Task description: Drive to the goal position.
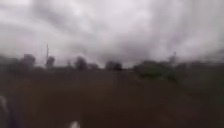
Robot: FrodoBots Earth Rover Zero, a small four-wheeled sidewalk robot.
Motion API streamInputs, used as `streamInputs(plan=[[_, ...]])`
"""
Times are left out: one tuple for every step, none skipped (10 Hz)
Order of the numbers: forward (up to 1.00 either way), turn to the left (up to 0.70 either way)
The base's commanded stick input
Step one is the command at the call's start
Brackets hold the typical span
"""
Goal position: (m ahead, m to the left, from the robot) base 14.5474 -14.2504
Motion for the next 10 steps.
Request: streamInputs(plan=[[0.7, 0.0], [0.7, 0.0], [0.7, 0.0], [0.7, 0.0], [0.7, 0.0], [0.7, 0.0], [0.7, 0.0], [0.7, 0.0], [0.7, 0.0], [0.7, 0.0]])
